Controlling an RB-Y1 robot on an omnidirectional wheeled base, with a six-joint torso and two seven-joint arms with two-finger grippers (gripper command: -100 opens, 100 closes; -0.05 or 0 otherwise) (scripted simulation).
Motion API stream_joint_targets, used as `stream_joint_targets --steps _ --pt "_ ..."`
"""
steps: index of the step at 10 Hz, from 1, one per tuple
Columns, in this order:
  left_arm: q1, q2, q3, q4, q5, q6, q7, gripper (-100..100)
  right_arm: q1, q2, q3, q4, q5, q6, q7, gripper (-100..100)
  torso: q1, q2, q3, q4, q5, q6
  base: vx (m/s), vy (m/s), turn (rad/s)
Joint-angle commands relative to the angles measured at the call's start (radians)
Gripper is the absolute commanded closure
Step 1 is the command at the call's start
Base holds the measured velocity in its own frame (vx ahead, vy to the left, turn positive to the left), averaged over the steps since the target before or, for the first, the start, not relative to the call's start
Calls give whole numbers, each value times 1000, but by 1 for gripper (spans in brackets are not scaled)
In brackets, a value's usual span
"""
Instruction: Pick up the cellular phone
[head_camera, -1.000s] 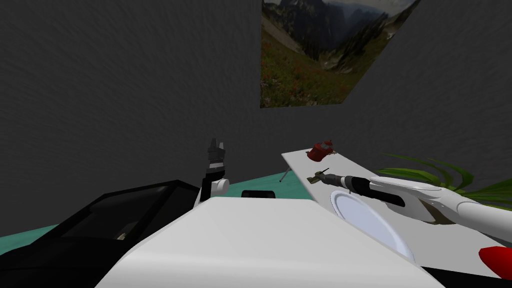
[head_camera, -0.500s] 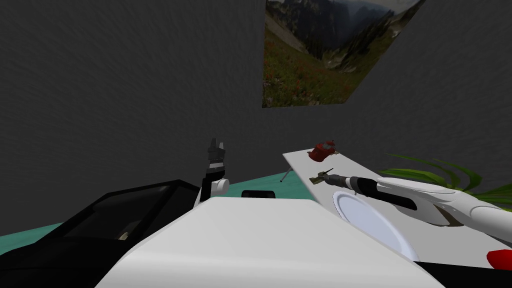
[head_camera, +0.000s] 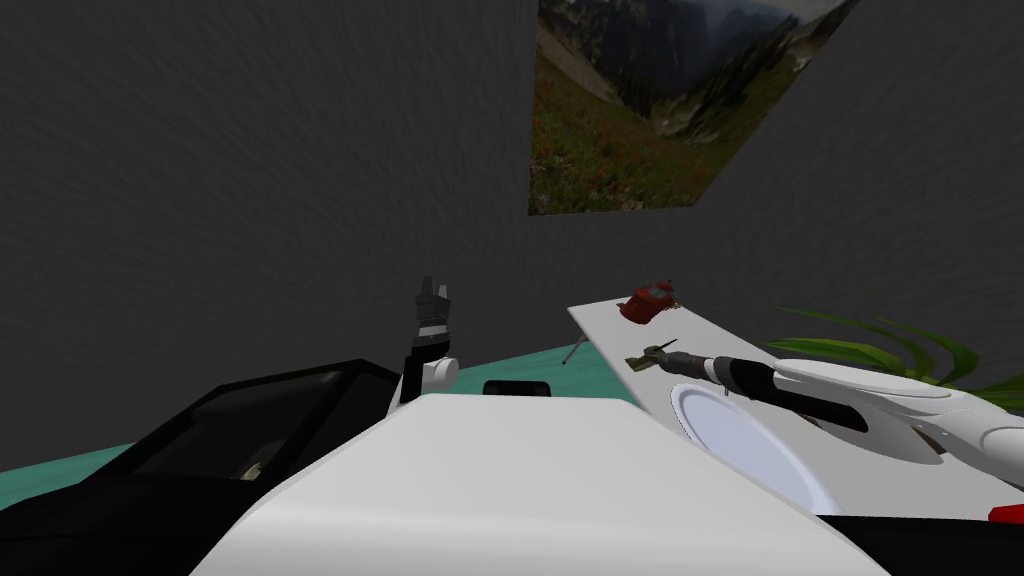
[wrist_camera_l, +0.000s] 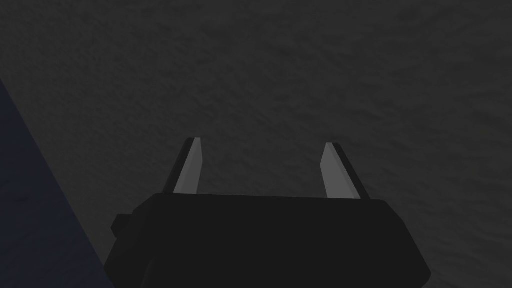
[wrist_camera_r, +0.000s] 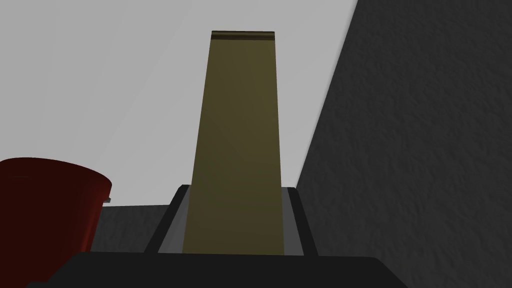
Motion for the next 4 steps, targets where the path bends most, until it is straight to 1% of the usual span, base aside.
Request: stream_joint_targets --steps 1,2,3,4 --pt "0 0 0 0 0 0 0 0 50 10 -50 31 44 -37 -31 100 0 0 0 0 0 0 4 36 22" --pt "0 0 0 0 0 0 0 0 64 10 -86 31 44 -37 -31 100 1 0 0 0 0 0 4 35 4" --pt "0 0 0 0 0 0 0 0 71 0 -76 11 27 -23 -22 100 0 0 0 0 0 0 2 14 -7" --pt "0 0 0 0 0 0 0 0 73 1 -80 14 28 -25 -22 0 -1 0 0 0 0 0 0 0 0"
